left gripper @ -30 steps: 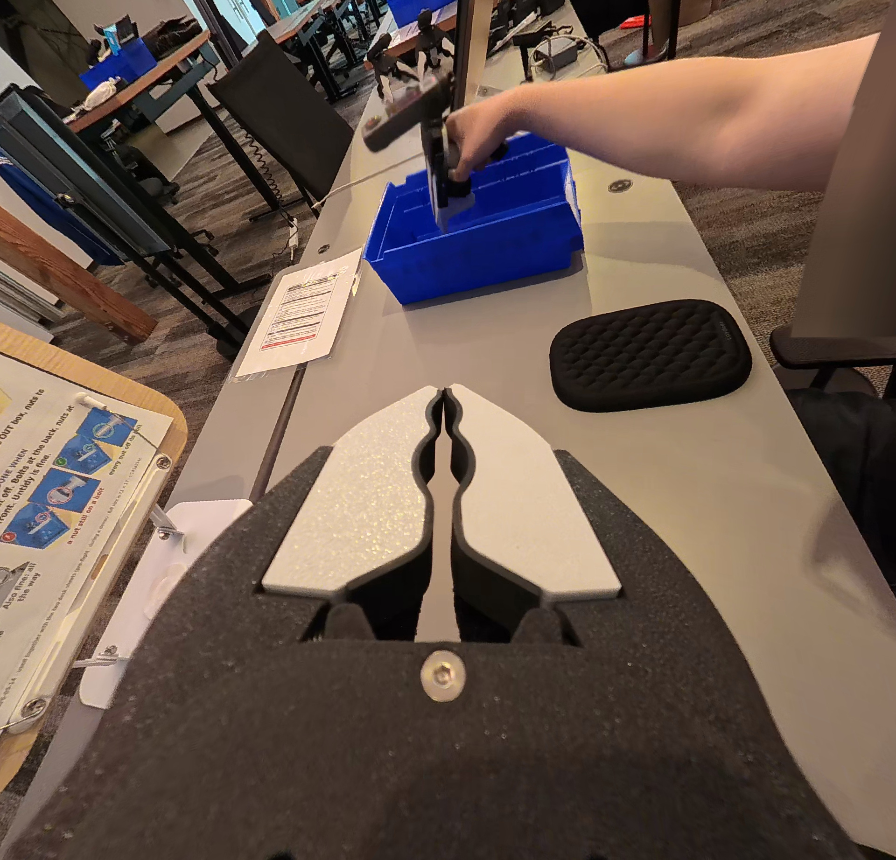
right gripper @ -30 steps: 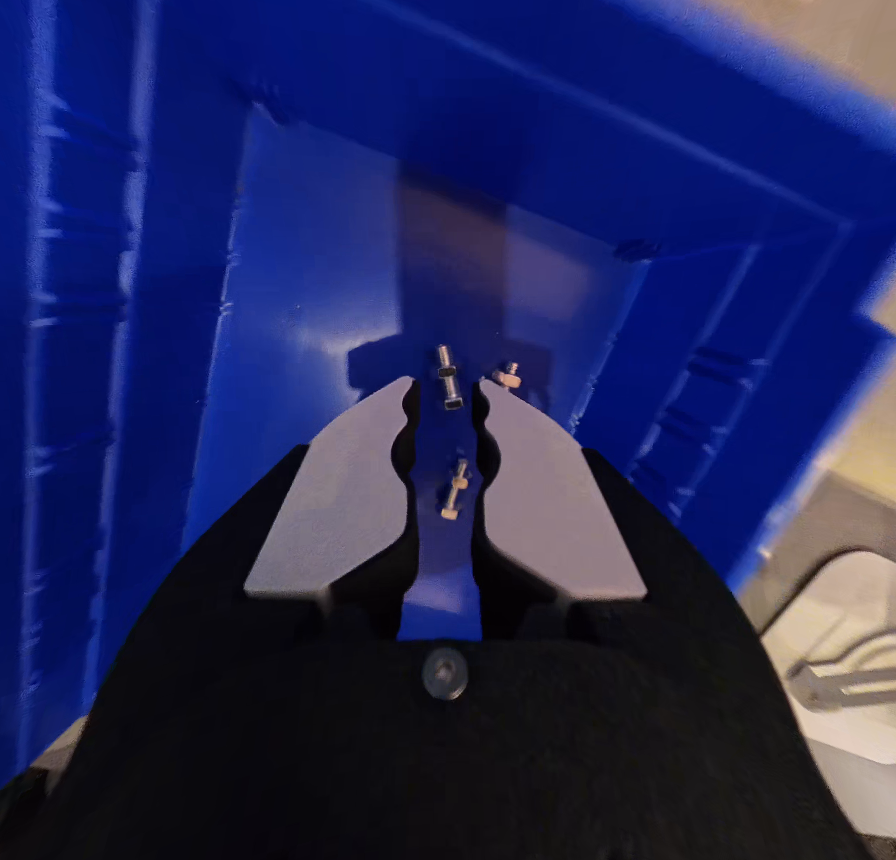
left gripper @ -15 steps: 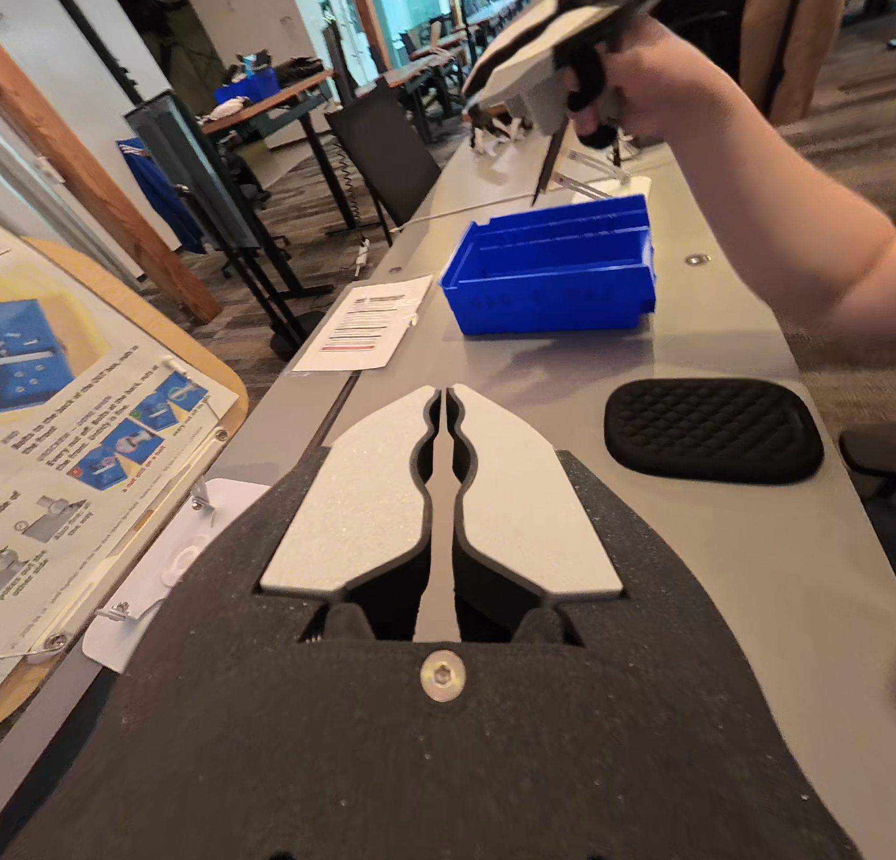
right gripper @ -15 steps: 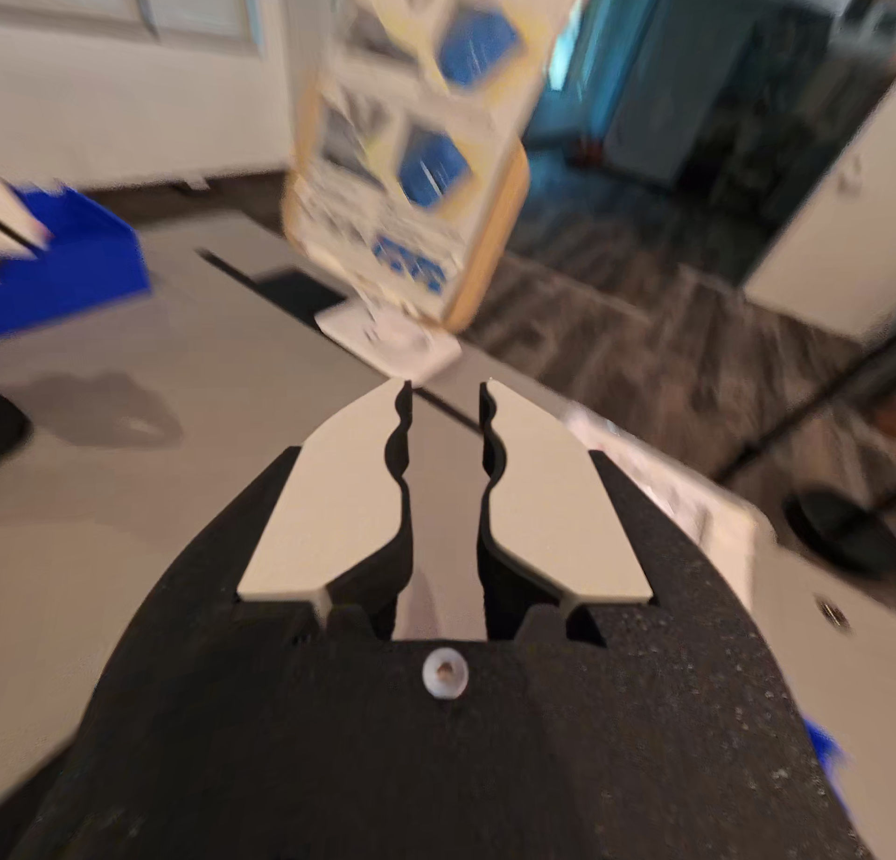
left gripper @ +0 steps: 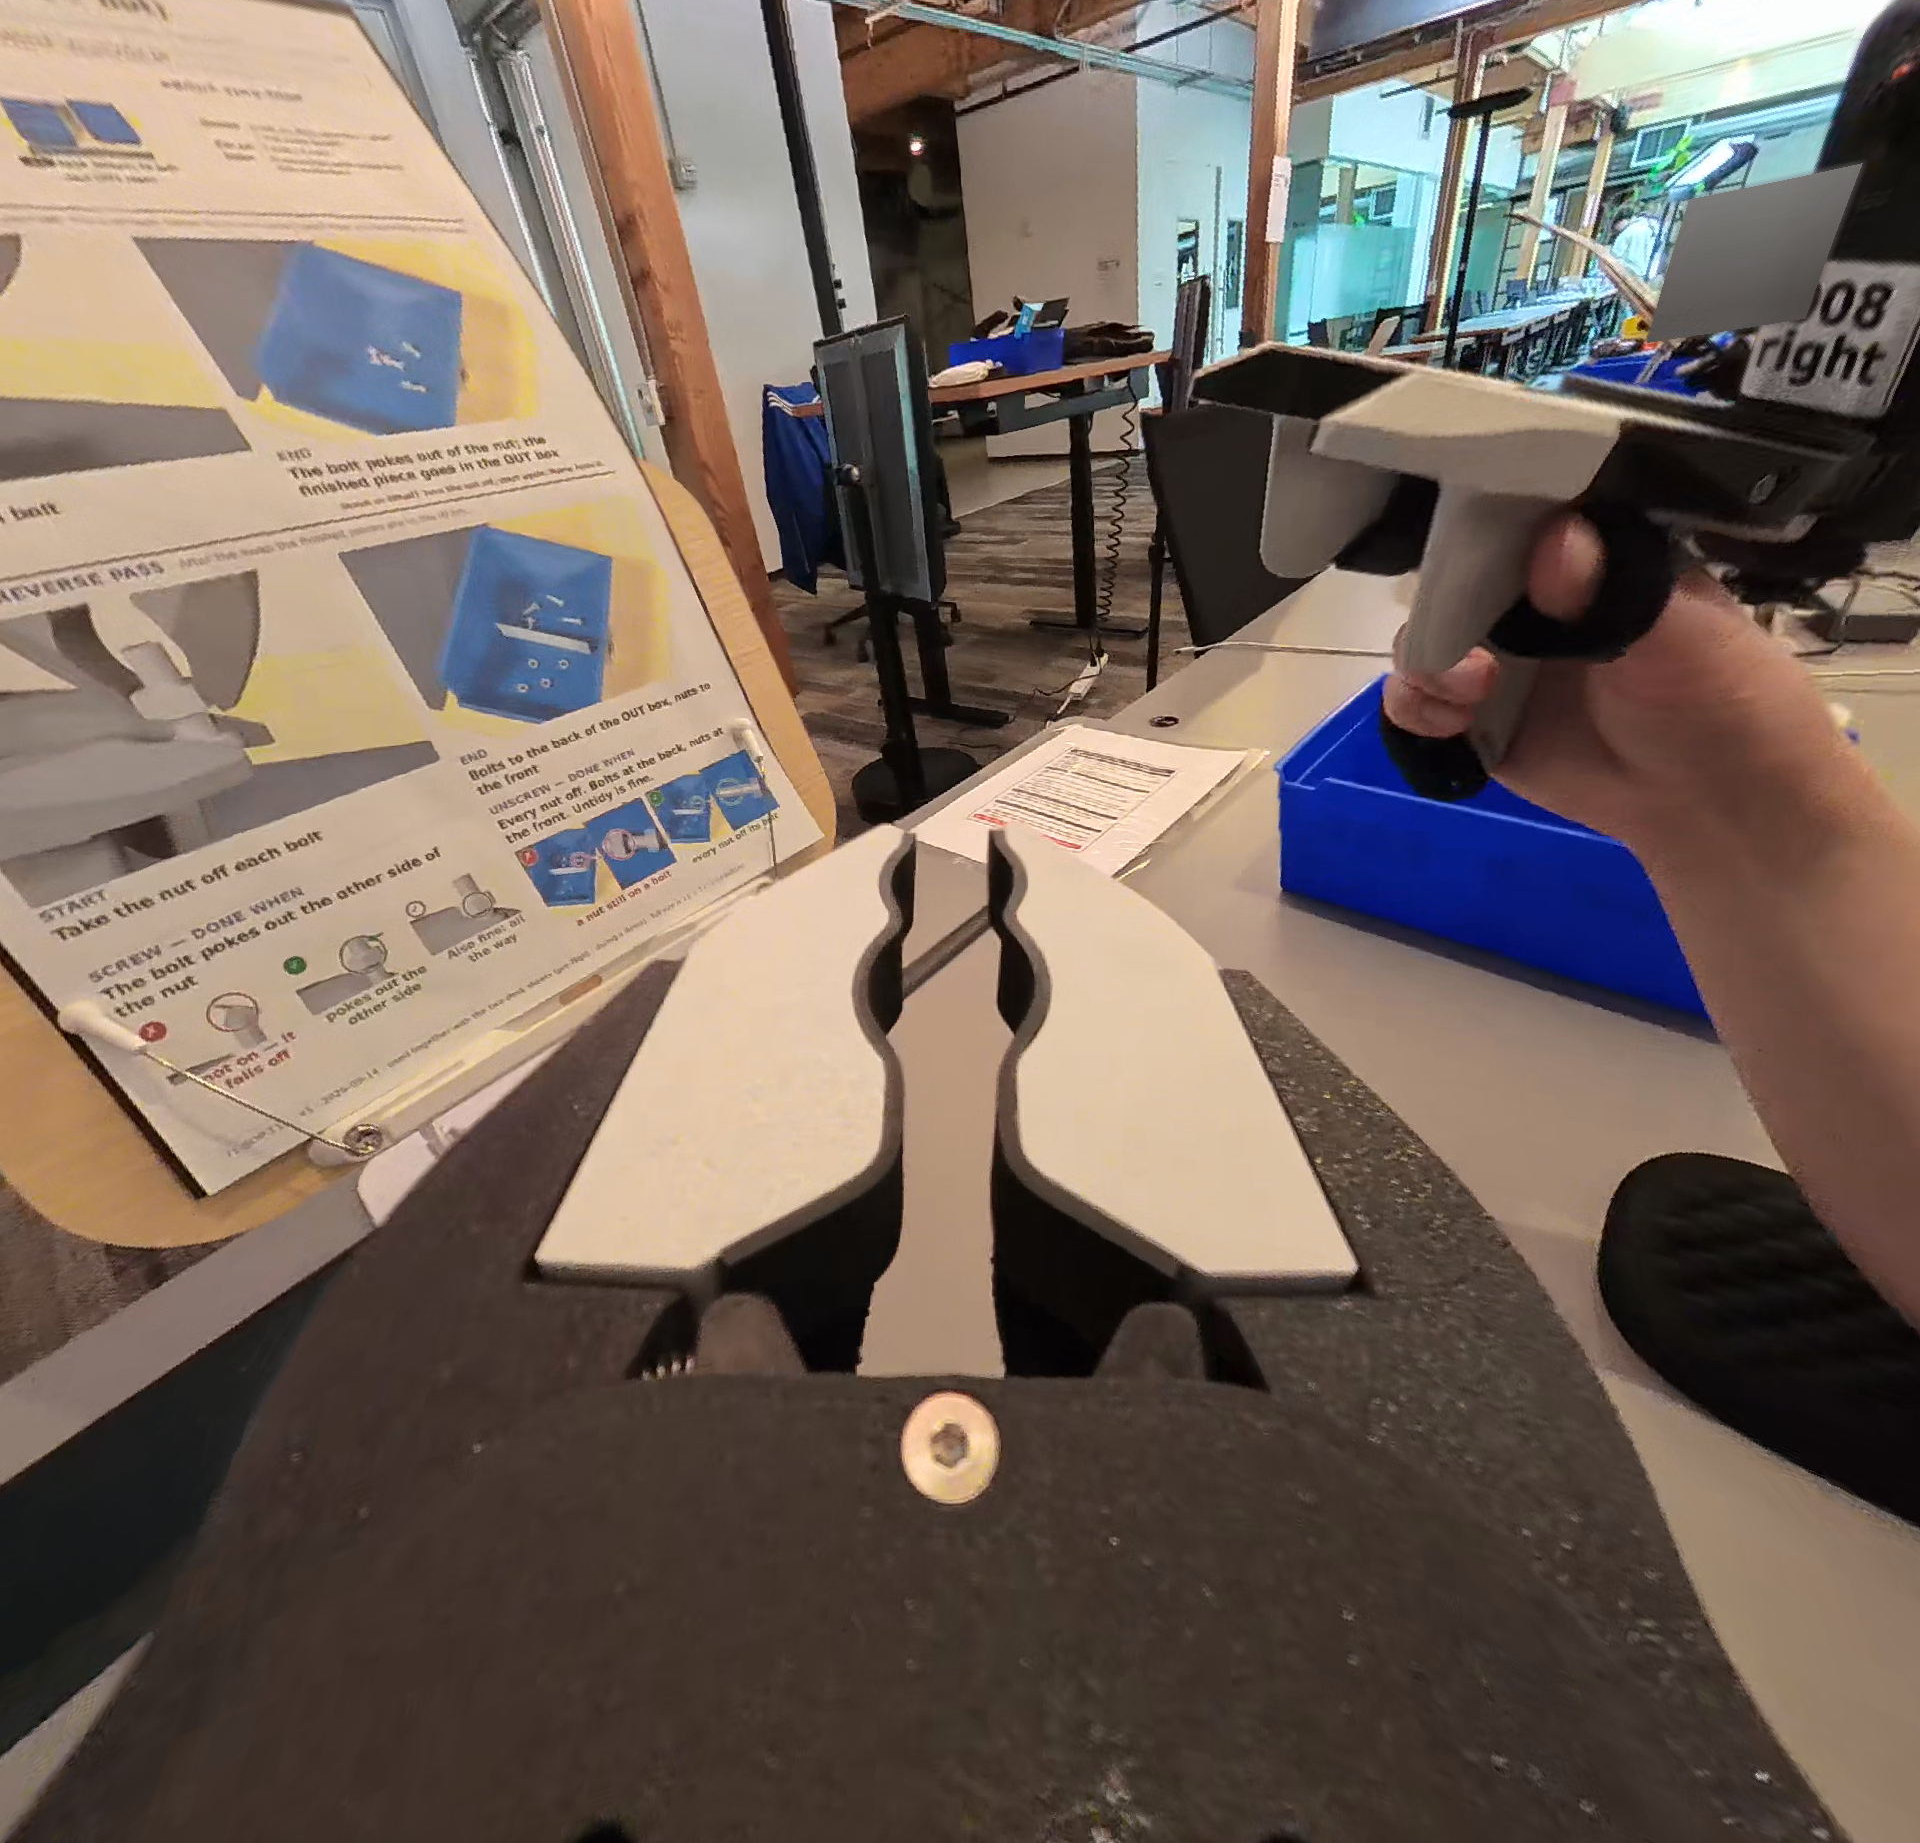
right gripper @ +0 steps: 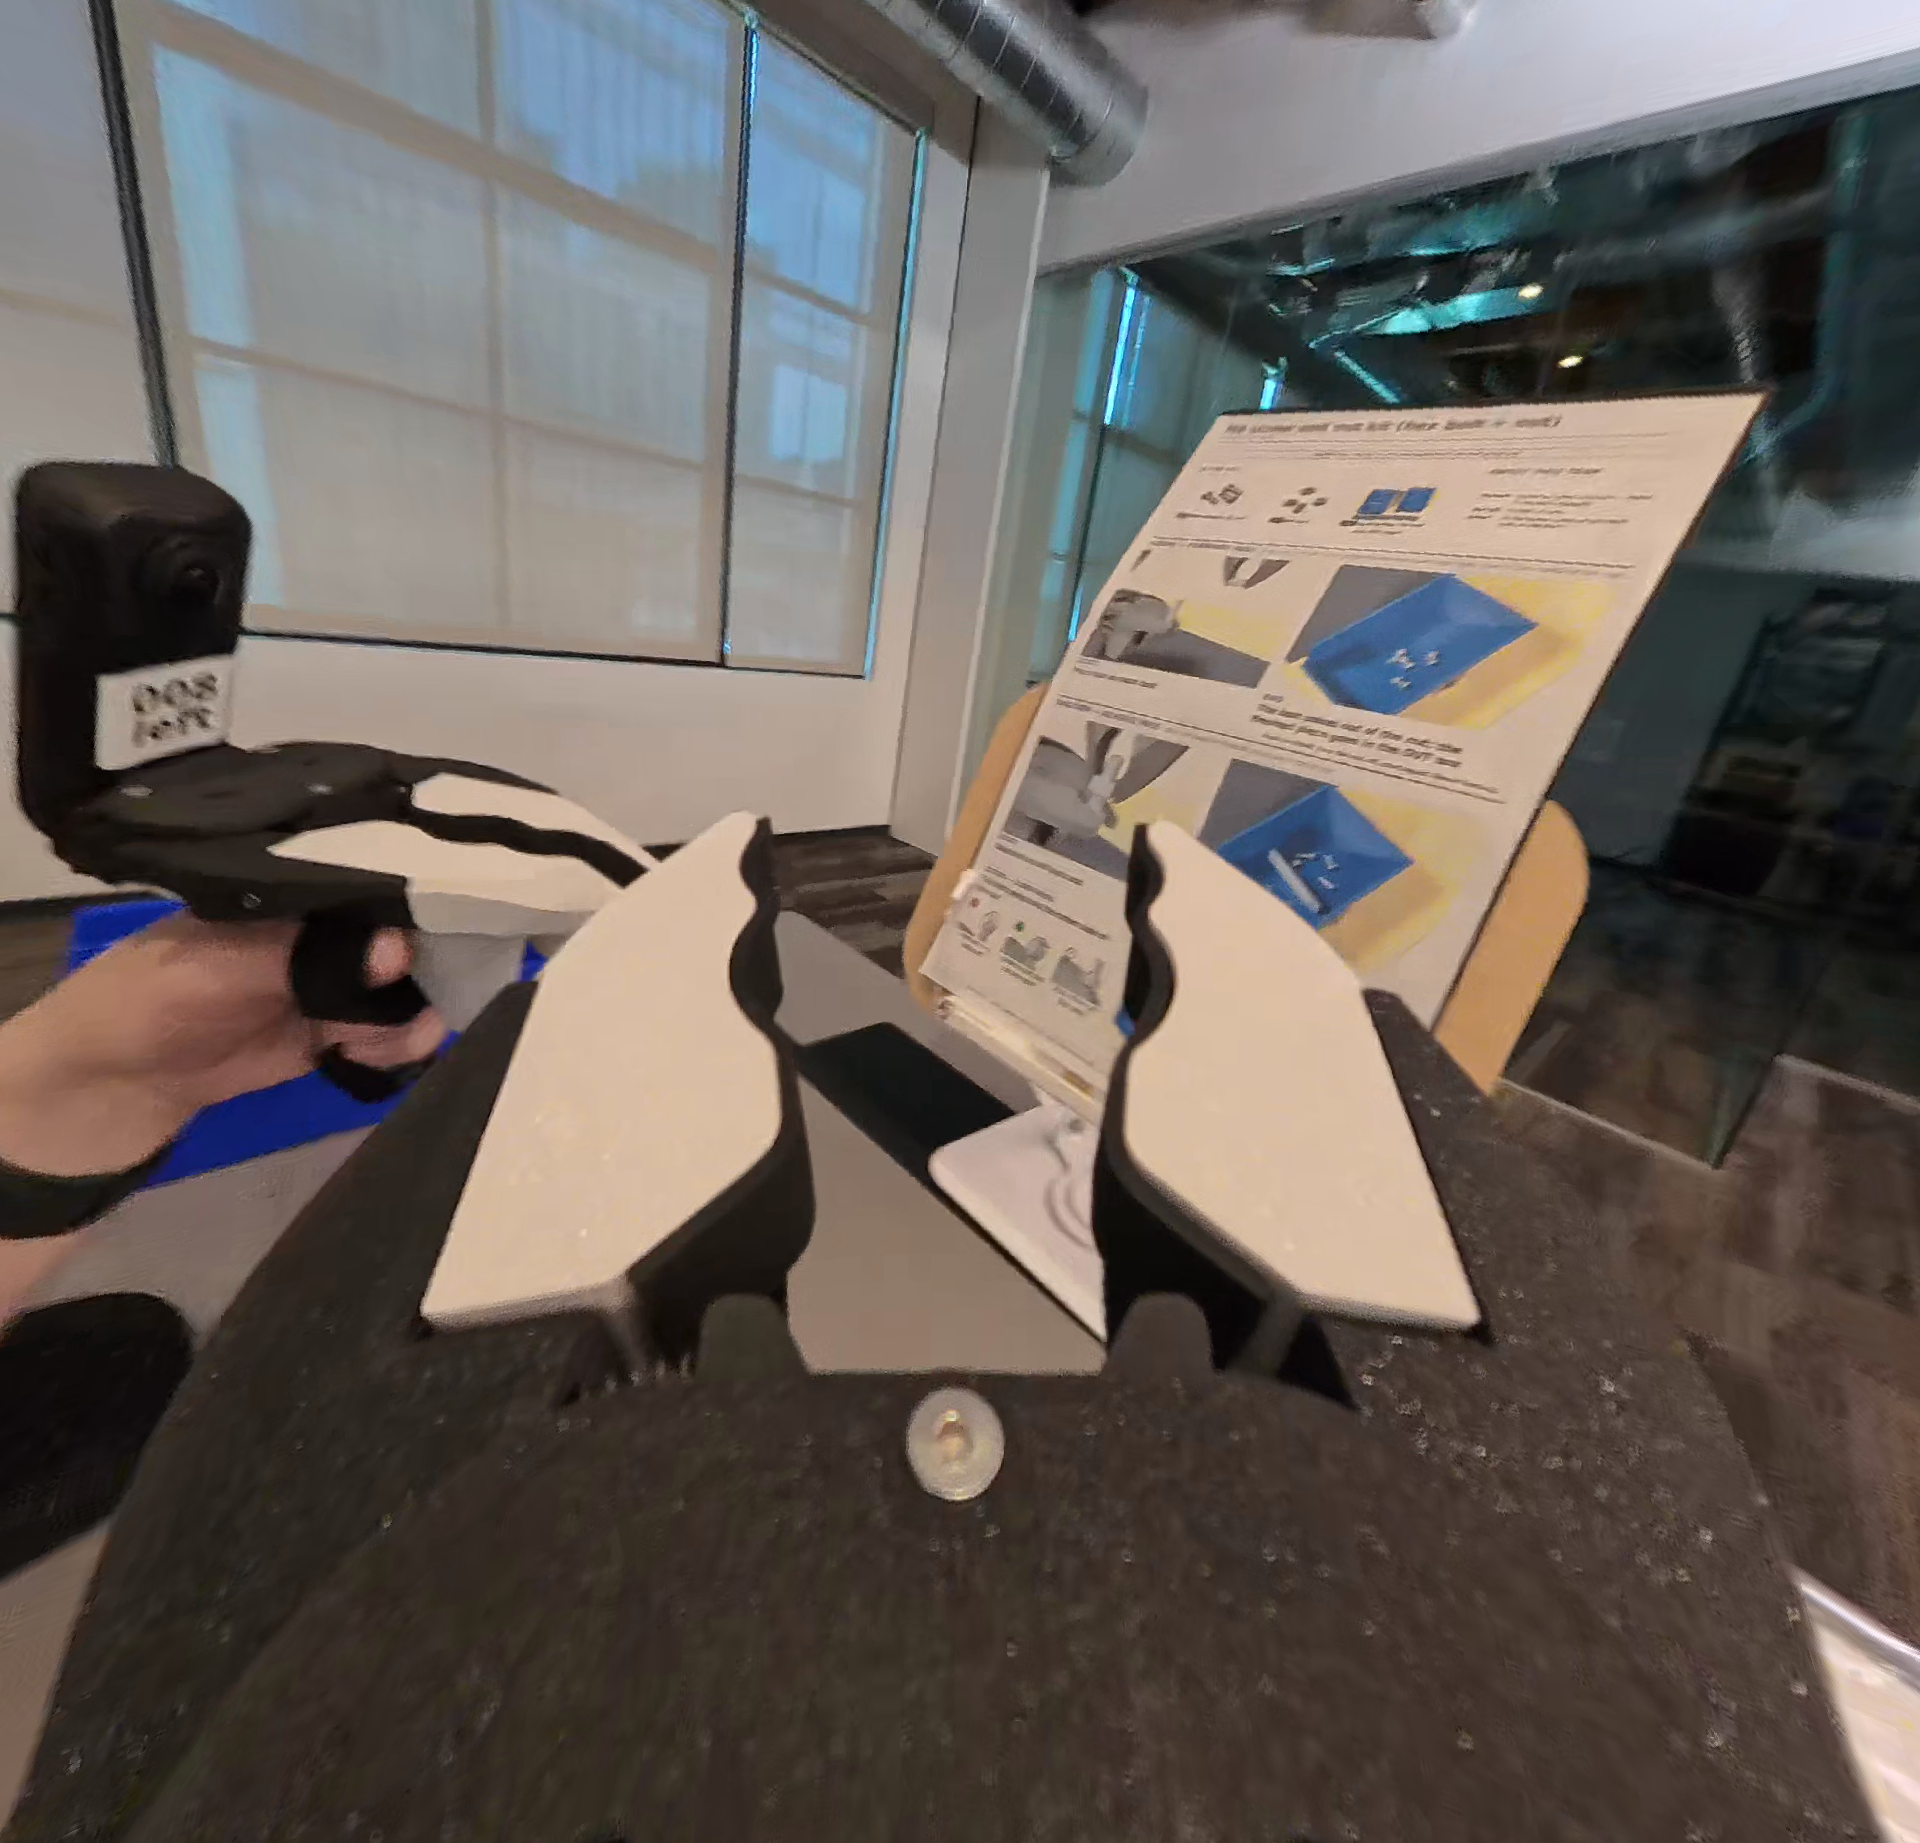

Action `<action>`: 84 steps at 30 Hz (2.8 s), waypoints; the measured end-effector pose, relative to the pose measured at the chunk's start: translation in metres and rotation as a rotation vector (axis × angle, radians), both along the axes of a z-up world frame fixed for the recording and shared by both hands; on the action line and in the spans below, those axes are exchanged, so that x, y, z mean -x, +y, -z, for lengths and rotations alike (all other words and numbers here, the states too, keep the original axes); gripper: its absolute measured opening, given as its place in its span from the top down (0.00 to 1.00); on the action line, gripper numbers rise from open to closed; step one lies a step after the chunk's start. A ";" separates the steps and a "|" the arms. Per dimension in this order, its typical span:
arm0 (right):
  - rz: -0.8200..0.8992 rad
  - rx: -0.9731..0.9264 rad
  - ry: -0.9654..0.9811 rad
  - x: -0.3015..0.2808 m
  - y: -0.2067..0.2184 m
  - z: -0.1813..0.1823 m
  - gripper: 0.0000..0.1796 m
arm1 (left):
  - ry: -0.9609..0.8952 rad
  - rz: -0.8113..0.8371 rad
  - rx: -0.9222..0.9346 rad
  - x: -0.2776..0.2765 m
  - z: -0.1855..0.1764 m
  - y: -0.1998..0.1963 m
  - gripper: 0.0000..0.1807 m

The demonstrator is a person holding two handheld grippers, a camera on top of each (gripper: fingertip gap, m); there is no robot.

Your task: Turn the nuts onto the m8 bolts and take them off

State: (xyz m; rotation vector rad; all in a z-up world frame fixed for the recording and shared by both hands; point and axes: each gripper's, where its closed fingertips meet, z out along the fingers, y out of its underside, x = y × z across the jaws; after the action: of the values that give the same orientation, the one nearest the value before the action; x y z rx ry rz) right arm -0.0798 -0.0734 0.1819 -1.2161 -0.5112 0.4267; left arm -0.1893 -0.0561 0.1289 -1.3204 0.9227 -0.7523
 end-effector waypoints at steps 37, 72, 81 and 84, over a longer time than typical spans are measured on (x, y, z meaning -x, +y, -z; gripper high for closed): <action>-0.241 0.108 -0.072 0.041 0.002 0.041 1.00 | 0.990 -0.062 0.419 0.389 0.206 -0.009 0.96; -0.227 0.197 -0.227 0.043 0.004 0.067 1.00 | 1.275 -0.158 0.729 0.402 0.278 0.019 0.87; -0.227 0.215 -0.275 0.048 0.004 0.075 1.00 | 1.255 -0.153 0.765 0.402 0.280 0.018 0.88; -0.221 0.217 -0.289 0.048 0.005 0.077 1.00 | 1.244 -0.142 0.784 0.401 0.280 0.017 0.90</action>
State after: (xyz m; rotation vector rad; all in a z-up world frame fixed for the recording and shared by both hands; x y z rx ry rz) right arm -0.1277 -0.0686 0.1049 -1.4459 -0.8702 0.5064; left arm -0.5907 -0.0395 -0.1514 -2.6265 1.5216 -0.0577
